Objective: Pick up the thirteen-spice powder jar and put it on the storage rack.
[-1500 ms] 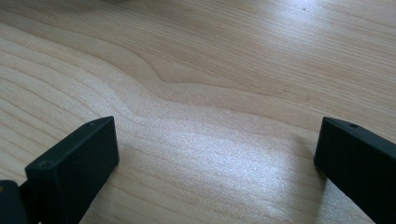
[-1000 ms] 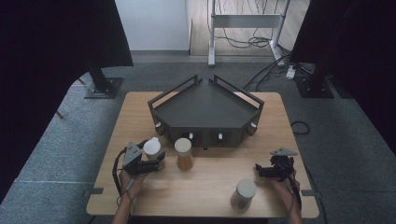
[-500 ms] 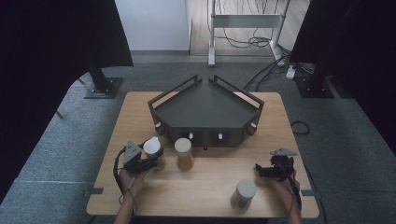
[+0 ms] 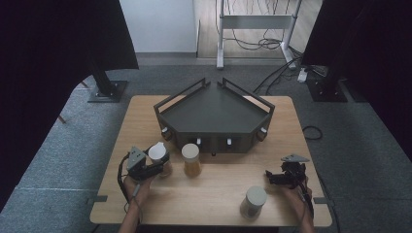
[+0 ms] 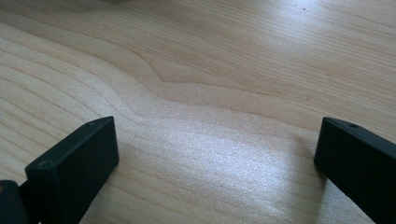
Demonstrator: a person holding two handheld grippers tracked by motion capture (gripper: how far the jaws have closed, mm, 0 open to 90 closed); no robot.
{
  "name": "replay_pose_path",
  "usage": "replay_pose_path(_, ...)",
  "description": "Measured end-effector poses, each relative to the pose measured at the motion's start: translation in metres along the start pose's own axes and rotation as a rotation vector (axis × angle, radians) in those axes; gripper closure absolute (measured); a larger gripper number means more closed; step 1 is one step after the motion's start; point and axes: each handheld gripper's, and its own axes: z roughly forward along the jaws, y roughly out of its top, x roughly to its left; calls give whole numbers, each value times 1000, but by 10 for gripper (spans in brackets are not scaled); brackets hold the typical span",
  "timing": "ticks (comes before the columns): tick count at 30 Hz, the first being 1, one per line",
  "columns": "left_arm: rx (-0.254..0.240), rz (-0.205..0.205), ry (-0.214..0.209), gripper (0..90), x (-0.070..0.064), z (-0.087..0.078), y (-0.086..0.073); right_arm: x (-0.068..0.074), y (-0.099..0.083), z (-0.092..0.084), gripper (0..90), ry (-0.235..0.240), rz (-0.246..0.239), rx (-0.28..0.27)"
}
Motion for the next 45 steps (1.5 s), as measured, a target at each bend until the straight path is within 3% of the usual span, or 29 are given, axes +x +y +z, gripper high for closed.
replay_pose_path(13, -19, 23, 5, 310, 1, -10, 16, 0, 0, 0, 0, 1, -1, -1)
replay_pose_path(20, -40, 14, -3, 310, 3, -14, 28, 0, -1, -1, 0, 1, -1, -1)
replay_pose_path(45, -41, 63, -58, 309, 11, -9, 121, 0, -1, -1, 0, 5, -6, 0)
